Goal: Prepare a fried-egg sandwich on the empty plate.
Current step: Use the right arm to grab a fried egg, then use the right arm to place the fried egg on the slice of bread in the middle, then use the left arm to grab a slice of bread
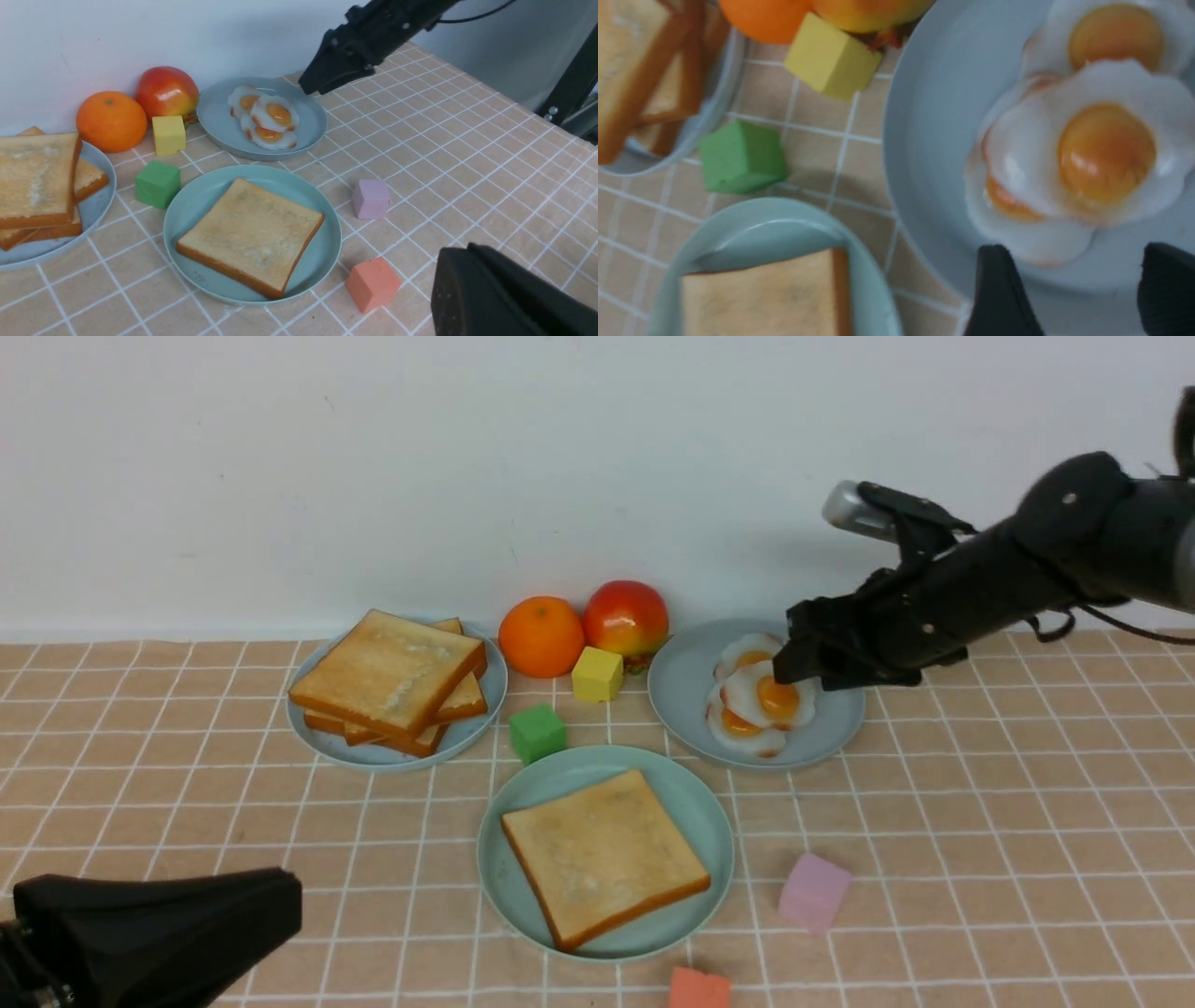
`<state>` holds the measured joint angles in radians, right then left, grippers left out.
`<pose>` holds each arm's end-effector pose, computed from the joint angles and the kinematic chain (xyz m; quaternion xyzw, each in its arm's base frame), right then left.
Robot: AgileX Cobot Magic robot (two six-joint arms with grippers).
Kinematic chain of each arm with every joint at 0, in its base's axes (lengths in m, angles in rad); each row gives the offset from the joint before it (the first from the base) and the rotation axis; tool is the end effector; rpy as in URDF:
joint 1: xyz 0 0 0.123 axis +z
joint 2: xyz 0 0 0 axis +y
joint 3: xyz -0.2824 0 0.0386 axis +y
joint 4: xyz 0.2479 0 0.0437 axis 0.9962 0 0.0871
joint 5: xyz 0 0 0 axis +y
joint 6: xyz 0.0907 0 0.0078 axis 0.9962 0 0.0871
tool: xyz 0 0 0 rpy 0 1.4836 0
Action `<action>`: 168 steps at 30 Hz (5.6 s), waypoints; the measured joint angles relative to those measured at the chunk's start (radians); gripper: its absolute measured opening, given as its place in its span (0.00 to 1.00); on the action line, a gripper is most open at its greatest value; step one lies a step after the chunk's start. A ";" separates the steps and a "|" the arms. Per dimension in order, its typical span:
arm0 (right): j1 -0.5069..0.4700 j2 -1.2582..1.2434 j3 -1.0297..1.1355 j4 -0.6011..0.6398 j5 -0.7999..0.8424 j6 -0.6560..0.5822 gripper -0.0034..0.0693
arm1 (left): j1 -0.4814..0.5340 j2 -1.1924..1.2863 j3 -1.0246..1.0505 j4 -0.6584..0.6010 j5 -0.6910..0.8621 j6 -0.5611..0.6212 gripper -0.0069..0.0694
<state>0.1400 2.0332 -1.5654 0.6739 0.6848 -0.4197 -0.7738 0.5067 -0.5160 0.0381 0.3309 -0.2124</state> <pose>0.4407 0.0985 0.2177 -0.0644 0.9323 0.2310 0.2708 0.0779 -0.0745 0.3186 0.2273 0.7512 -0.2791 0.5532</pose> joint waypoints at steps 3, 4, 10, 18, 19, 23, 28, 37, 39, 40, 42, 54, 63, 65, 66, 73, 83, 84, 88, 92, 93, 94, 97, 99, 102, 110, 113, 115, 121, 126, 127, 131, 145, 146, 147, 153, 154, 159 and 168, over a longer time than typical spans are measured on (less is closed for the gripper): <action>0.000 0.015 -0.034 -0.038 0.009 0.013 0.66 | 0.000 0.000 0.000 0.000 0.001 0.000 0.07; -0.001 0.020 -0.048 -0.060 0.013 0.038 0.69 | 0.000 0.000 0.000 0.000 0.003 0.000 0.07; -0.016 0.060 -0.068 -0.082 0.014 0.134 0.79 | 0.000 0.000 0.000 0.000 0.005 0.000 0.07; -0.018 0.120 -0.068 -0.022 -0.071 0.137 0.80 | 0.000 0.000 0.000 0.000 0.005 0.000 0.07; -0.018 0.122 -0.068 -0.014 -0.081 0.135 0.80 | 0.000 0.000 0.000 -0.001 0.005 0.000 0.07; -0.018 0.142 -0.077 0.023 -0.100 0.118 0.80 | 0.000 0.000 0.000 -0.017 0.000 0.000 0.07; -0.018 0.187 -0.094 0.040 -0.126 0.111 0.80 | 0.000 0.000 0.000 -0.026 -0.002 0.000 0.07; -0.018 0.210 -0.097 0.062 -0.150 0.109 0.80 | 0.000 0.000 0.000 -0.038 -0.005 -0.002 0.07; -0.018 0.213 -0.097 0.070 -0.165 0.109 0.80 | 0.000 0.000 0.000 -0.044 -0.007 -0.003 0.07; -0.018 0.214 -0.097 0.071 -0.171 0.108 0.80 | 0.000 0.000 0.000 -0.045 -0.007 -0.003 0.07; -0.018 0.216 -0.097 0.072 -0.190 0.108 0.80 | 0.000 0.000 0.000 -0.044 -0.007 -0.003 0.07; -0.018 0.231 -0.102 0.105 -0.245 0.106 0.80 | 0.000 0.000 0.000 -0.044 -0.008 -0.003 0.07; -0.018 0.250 -0.108 0.216 -0.250 0.002 0.79 | 0.000 0.000 0.000 -0.044 -0.015 -0.003 0.07; -0.018 0.253 -0.109 0.228 -0.249 -0.010 0.78 | 0.000 0.000 0.000 -0.044 -0.015 -0.003 0.07; -0.018 0.253 -0.110 0.232 -0.246 -0.022 0.75 | 0.000 0.000 0.000 -0.044 -0.015 -0.003 0.07; -0.023 0.257 -0.110 0.232 -0.225 -0.024 0.49 | 0.000 0.000 0.000 -0.044 -0.015 -0.003 0.07; -0.050 0.222 -0.108 0.247 -0.133 -0.024 0.23 | 0.000 0.000 0.000 -0.044 -0.016 -0.003 0.07; -0.052 0.221 -0.108 0.247 -0.131 -0.024 0.22 | 0.000 0.000 0.000 -0.044 -0.016 -0.003 0.07; -0.058 0.180 -0.106 0.239 -0.090 -0.029 0.18 | 0.000 0.000 0.000 -0.038 -0.016 -0.003 0.07; -0.059 0.130 -0.105 0.227 -0.060 -0.039 0.15 | 0.000 0.000 0.000 -0.025 -0.016 -0.003 0.07; -0.059 0.127 -0.105 0.226 -0.060 -0.039 0.15 | 0.000 0.000 0.000 -0.023 -0.016 -0.003 0.07; -0.061 0.104 -0.105 0.221 -0.036 -0.042 0.15 | 0.000 0.000 0.000 -0.006 -0.013 -0.003 0.07; -0.063 0.069 -0.104 0.220 0.016 -0.054 0.15 | 0.000 0.000 0.000 0.018 0.000 -0.003 0.07; -0.067 0.022 -0.103 0.214 0.085 -0.079 0.15 | 0.000 0.000 0.000 0.048 0.024 -0.003 0.07; -0.068 -0.032 -0.099 0.209 0.174 -0.084 0.15 | 0.000 0.000 0.000 0.080 0.043 -0.003 0.07; 0.033 -0.213 0.150 0.316 0.226 -0.145 0.15 | 0.000 0.000 0.000 0.102 0.068 -0.003 0.07; 0.132 -0.243 0.298 0.455 0.124 -0.237 0.15 | 0.000 0.000 0.000 0.103 0.071 -0.003 0.07; 0.178 -0.228 0.344 0.545 0.049 -0.292 0.15 | 0.000 0.000 0.000 0.103 0.077 -0.003 0.07; 0.221 -0.149 0.363 0.745 -0.043 -0.397 0.15 | 0.000 0.000 0.000 0.104 0.088 -0.003 0.07; 0.221 -0.068 0.363 0.860 -0.060 -0.449 0.15 | 0.000 0.000 0.000 0.104 0.091 -0.003 0.07; 0.221 -0.057 0.363 0.863 -0.062 -0.449 0.15 | 0.000 0.000 0.000 0.104 0.091 -0.003 0.07; 0.221 -0.033 0.364 0.860 -0.064 -0.432 0.19 | 0.000 0.000 0.000 0.104 0.091 -0.003 0.07; 0.118 -0.140 0.365 0.520 -0.015 -0.259 0.73 | 0.000 0.007 0.000 0.099 0.148 -0.042 0.08; 0.098 -0.199 0.365 0.442 0.000 -0.212 0.70 | 0.000 0.024 -0.004 0.096 0.169 -0.073 0.08; 0.088 -0.236 0.365 0.383 0.010 -0.184 0.68 | 0.000 0.038 -0.010 0.096 0.178 -0.098 0.08; 0.060 -0.523 0.365 0.046 0.145 0.021 0.34 | 0.000 0.245 -0.134 0.124 0.231 -0.176 0.08; 0.066 -0.616 0.365 -0.051 0.196 0.117 0.23 | 0.000 0.357 -0.202 0.143 0.265 -0.176 0.08; 0.115 -0.821 0.365 -0.312 0.300 0.339 0.04 | 0.027 0.647 -0.374 0.203 0.341 -0.142 0.07; 0.179 -1.152 0.481 -0.484 0.427 0.491 0.05 | 0.315 1.092 -0.719 0.116 0.344 0.091 0.07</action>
<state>0.3192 0.8814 -1.0839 0.1903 1.1122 0.0713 -0.4592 1.5991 -1.2354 0.1538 0.6745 -0.1216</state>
